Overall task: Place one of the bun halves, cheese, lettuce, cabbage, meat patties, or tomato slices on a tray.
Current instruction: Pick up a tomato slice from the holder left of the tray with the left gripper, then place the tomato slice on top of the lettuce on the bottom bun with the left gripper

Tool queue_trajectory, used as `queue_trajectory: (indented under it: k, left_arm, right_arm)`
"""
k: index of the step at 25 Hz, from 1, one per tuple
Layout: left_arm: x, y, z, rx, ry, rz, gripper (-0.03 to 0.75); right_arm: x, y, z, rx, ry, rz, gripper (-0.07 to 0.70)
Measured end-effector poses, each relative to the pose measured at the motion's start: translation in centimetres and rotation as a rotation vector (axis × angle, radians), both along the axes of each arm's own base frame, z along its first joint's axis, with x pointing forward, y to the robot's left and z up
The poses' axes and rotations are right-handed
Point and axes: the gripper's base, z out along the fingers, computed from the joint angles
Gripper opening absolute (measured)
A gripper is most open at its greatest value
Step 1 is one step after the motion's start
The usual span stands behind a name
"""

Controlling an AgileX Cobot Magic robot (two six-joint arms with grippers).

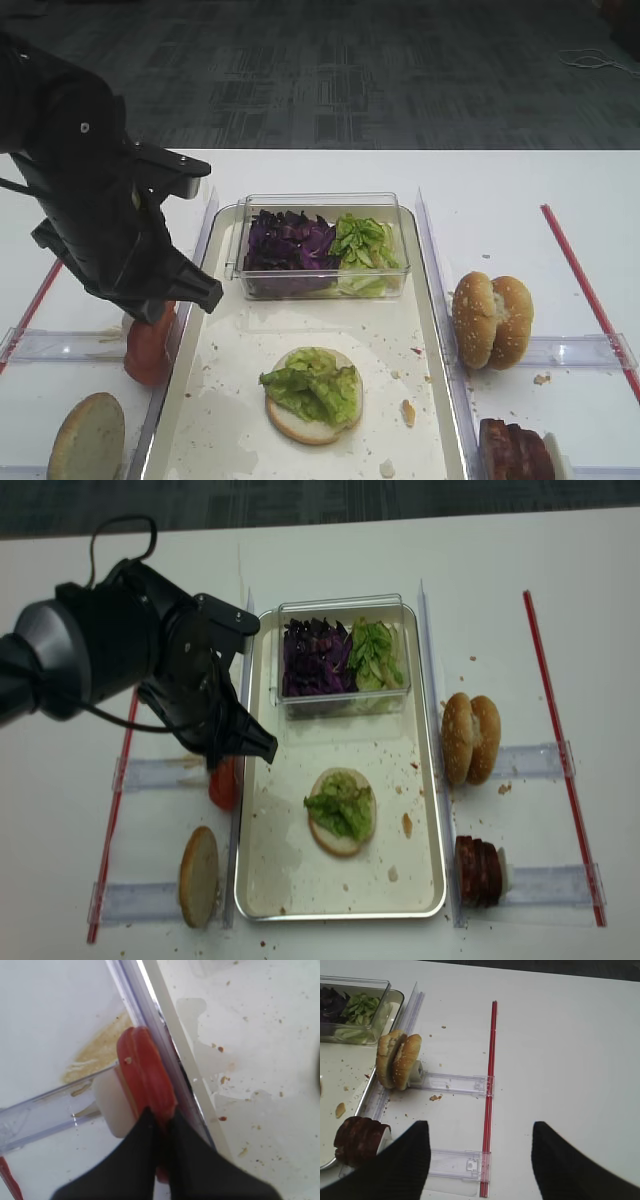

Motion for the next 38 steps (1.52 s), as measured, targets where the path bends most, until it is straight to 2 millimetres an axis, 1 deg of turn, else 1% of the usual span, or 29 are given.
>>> queue_trajectory:
  k: [7,11,17,24,29,33,38]
  left_arm:
    - [-0.5,0.2,1.3,-0.021,-0.026,-0.017,0.043]
    - [-0.9,-0.4,1.5,-0.081,0.001,-0.065,0.043]
    - [-1.9,-2.6,1.9,-0.316,0.091,-0.159,0.043]
    - [-2.9,-5.0,3.2,-0.618,0.146,-0.265,0.043]
    - [-3.1,-5.7,3.8,-0.721,0.157,-0.298,0.042]
    - [-3.1,-5.9,3.5,-0.729,0.169,-0.295,0.042]
    - [-2.4,-6.3,1.3,-0.706,0.234,-0.272,0.042]
  right_arm:
    - [0.0,0.0,0.0,0.000,0.000,0.000,0.482]
    - [0.0,0.0,0.0,0.000,0.000,0.000,0.482]
    - [0.0,0.0,0.0,0.000,0.000,0.000,0.482]
    - [0.0,0.0,0.0,0.000,0.000,0.000,0.482]
    - [0.0,0.0,0.0,0.000,0.000,0.000,0.482]
    - [0.0,0.0,0.0,0.000,0.000,0.000,0.482]
    - [0.0,0.0,0.0,0.000,0.000,0.000,0.482]
